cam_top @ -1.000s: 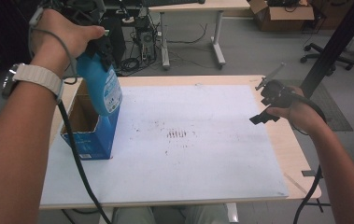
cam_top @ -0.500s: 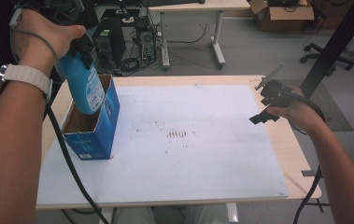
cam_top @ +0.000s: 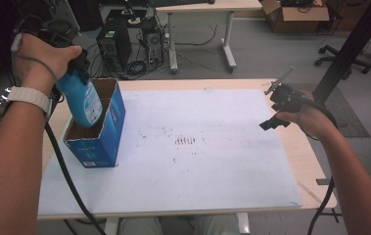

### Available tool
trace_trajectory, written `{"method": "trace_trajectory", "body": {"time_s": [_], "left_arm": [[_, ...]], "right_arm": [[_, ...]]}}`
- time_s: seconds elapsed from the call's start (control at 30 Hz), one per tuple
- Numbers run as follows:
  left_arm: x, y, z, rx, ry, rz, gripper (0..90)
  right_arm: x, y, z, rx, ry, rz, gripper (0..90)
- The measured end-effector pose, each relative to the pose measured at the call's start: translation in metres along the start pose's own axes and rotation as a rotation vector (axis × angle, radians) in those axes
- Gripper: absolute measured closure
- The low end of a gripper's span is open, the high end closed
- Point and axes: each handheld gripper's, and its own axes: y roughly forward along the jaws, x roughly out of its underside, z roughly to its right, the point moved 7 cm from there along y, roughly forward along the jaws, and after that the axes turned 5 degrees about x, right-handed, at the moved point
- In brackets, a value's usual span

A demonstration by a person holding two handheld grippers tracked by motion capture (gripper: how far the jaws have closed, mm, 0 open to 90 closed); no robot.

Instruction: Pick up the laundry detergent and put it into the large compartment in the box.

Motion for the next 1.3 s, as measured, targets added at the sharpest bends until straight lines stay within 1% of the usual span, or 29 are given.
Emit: {"method": "trace_trajectory", "body": {"time_s": [0.13,0.3,0.43,0.57,0.6,0.73,0.97,1.13,1.3], "left_arm": [[0.004,0.016,-0.005,0.015,-0.009,-0.011,37.3],[0.008,0.037,-0.006,0.024,-0.002,-0.024,37.3],[0.010,0.049,-0.007,0.029,-0.003,-0.016,37.3],[0.011,0.064,-0.008,0.019,0.004,-0.006,37.3],[0.012,0.068,-0.008,0.016,-0.001,-0.004,37.3],[0.015,0.082,-0.009,0.021,0.000,-0.006,37.3],[0.019,0.099,-0.010,0.006,0.005,0.001,37.3],[0.022,0.113,-0.010,0.003,0.004,0.020,37.3],[0.024,0.123,-0.010,-0.003,0.002,0.011,37.3]], "right_arm": [[-0.001,0.002,-0.001,-0.002,0.000,-0.007,8.1],[-0.002,0.005,-0.003,-0.004,-0.001,-0.009,8.1],[-0.002,0.006,-0.003,-0.006,0.001,-0.012,8.1],[-0.001,0.007,-0.003,-0.007,0.002,-0.015,8.1],[-0.001,0.007,-0.003,-0.007,0.002,-0.016,8.1],[-0.001,0.008,-0.003,-0.008,0.002,-0.017,8.1],[0.001,0.010,-0.004,-0.012,0.004,-0.021,8.1],[0.002,0.014,-0.004,-0.017,0.004,-0.025,8.1],[0.001,0.015,-0.005,-0.019,0.001,-0.025,8.1]]}}
